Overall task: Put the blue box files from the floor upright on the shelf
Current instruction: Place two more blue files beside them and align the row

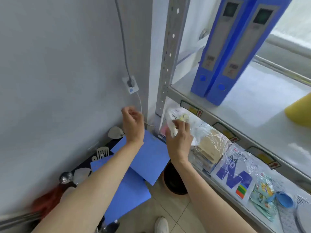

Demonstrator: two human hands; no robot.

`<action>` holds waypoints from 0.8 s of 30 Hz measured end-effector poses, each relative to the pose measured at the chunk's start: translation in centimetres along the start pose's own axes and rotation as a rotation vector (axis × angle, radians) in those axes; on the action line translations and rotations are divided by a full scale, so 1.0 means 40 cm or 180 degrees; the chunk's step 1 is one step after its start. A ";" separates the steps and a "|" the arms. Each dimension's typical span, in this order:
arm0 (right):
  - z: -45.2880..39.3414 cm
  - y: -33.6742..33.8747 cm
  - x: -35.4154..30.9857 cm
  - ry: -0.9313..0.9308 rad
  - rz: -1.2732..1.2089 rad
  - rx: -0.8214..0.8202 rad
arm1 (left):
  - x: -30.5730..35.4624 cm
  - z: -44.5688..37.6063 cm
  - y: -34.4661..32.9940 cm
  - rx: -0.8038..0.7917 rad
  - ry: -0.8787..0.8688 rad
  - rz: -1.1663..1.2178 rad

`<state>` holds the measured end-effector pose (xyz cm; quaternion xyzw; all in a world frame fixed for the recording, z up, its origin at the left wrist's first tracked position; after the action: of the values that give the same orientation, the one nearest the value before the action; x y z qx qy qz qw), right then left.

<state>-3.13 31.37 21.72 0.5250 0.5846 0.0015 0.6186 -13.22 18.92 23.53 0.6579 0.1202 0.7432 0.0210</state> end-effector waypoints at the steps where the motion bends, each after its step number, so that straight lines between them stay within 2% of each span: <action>1: 0.020 -0.037 0.017 -0.0006 0.0201 -0.0383 | -0.071 -0.006 0.042 0.0102 0.0140 -0.0156; 3: 0.054 -0.091 0.051 0.0017 0.0689 -0.1026 | -0.186 0.000 0.119 0.0125 0.0431 -0.0572; 7: 0.146 -0.242 0.125 0.0229 0.1762 -0.2268 | -0.431 0.004 0.257 -0.0187 0.1285 -0.1431; 9: 0.210 -0.321 0.171 0.0442 0.2193 -0.2609 | -0.542 0.019 0.319 -0.0291 0.1530 -0.1706; 16: 0.348 -0.465 0.304 0.1285 0.3379 -0.2895 | -0.775 0.063 0.404 -0.0353 0.2019 -0.2225; 24: 0.405 -0.575 0.418 0.1861 0.3523 -0.2726 | -0.939 0.076 0.357 -0.0458 0.2172 -0.2066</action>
<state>-0.17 20.86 -9.13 0.4339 0.3243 0.6778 0.4972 -3.42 -1.60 -9.73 0.3015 0.2678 0.8783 0.2569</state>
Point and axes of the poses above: each hand's wrist, its own z-axis away from the middle knuckle, its own y-axis out of the back of the hand, x = y × z, the point moved 3 cm from there along -z, towards the middle knuckle, and after that the axes turned 4 degrees about y, right-handed, at the moved point
